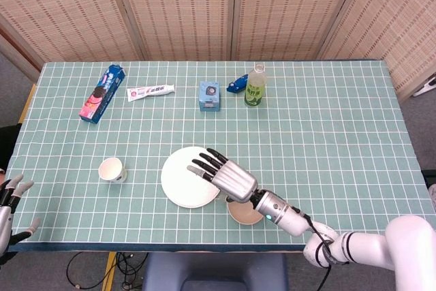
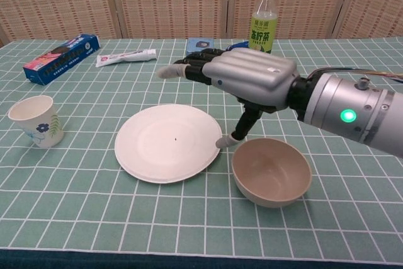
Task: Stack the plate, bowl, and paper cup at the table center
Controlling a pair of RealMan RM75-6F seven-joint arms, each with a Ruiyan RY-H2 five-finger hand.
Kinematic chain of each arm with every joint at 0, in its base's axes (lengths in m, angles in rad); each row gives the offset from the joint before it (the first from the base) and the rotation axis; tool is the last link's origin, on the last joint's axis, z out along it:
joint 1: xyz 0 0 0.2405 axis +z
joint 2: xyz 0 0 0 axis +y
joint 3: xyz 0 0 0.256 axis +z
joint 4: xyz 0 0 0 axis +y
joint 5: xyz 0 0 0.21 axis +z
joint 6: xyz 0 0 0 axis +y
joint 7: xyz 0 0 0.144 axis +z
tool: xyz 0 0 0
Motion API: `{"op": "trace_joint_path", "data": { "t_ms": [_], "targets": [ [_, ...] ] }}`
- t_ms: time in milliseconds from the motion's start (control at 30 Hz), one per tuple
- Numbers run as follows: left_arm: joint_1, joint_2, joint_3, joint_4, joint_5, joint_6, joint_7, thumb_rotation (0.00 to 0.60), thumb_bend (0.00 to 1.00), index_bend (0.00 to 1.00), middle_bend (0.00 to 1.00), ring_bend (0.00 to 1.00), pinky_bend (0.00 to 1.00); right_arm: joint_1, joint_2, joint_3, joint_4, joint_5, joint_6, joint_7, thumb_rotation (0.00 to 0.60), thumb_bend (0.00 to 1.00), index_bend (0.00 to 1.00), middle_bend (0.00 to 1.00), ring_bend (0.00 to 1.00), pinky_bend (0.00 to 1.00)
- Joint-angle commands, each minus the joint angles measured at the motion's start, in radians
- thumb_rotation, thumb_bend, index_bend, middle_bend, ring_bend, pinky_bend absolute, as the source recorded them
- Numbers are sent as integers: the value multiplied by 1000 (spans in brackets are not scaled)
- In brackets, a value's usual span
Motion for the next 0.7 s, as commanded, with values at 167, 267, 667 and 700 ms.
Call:
{"op": "trace_joint_path", "data": {
  "t_ms": [167, 267, 667, 700],
  "targets": [
    [1, -1, 1, -2, 1, 0, 1, 600, 263, 159, 62, 73, 100, -57, 95, -48, -93, -34, 40, -10, 600, 0, 54, 99, 0, 0],
    [0, 1, 1, -5, 4, 3, 1, 600, 264, 159, 62, 73, 100, -81, 130, -81, -108, -77, 74, 6, 600, 0, 87, 123, 0, 0],
    [-4, 10, -1, -31, 14, 6, 16, 600, 263, 159, 62, 73, 100, -202, 253, -211, -72, -256, 263, 127, 600, 5, 254, 196, 0, 0],
    [-5, 10, -1, -34, 15, 5, 18, 600, 263, 159, 62, 73, 100, -209, 253, -218, -61, -267, 270, 128, 600, 10, 267, 200, 0, 0]
  ]
}}
